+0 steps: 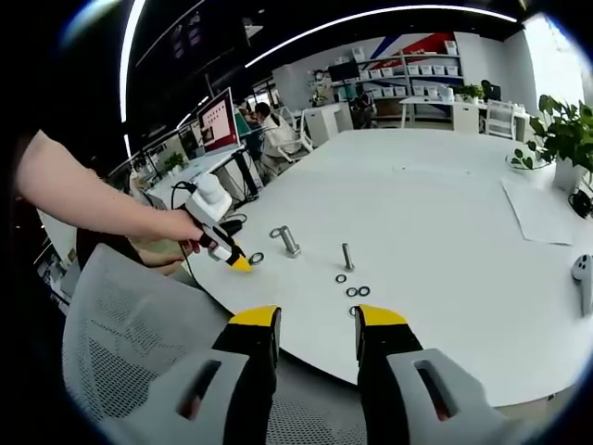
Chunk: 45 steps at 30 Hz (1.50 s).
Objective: Place the washer onto the threaded stud by aligning its center hole with the stud, sliding it down to the base, and recovering from edge contact or off-axis alignment until the washer reaches the visible bottom stop.
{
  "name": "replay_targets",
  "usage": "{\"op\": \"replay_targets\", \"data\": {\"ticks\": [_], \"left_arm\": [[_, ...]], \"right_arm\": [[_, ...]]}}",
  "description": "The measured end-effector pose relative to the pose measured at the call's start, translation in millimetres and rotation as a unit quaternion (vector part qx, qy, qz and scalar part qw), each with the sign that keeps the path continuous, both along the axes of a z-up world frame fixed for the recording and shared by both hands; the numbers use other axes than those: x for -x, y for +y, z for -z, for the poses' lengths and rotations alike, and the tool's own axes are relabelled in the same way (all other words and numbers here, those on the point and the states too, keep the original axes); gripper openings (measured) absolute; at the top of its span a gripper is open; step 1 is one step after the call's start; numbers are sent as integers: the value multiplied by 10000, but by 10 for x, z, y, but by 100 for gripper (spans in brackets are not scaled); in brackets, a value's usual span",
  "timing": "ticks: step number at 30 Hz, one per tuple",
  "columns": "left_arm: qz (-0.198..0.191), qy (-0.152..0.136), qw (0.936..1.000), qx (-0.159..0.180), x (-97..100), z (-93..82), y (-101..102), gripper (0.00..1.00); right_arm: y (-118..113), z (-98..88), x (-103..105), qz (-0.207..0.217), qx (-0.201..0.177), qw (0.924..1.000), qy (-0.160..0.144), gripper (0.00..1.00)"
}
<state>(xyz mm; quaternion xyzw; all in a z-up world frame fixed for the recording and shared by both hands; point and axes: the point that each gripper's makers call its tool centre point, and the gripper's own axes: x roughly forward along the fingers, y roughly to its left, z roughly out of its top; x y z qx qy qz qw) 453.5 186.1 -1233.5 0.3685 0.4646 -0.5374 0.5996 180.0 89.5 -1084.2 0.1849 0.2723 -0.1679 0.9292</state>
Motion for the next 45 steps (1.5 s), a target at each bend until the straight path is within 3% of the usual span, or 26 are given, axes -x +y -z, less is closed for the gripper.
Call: {"op": "replay_targets", "data": {"ticks": [14,19,45], "left_arm": [[102,-138,9998,-64,-66,15,-203,31],[477,-335,9981,-191,-133,68,-254,31],[506,-265,9981,-244,-179,95,-315,32]], "right_arm": [[23,-15,5,-31,-10,10000,5,34],[32,3,2,-67,4,10000,49,34],[46,12,7,-124,-8,9999,74,34]]}}
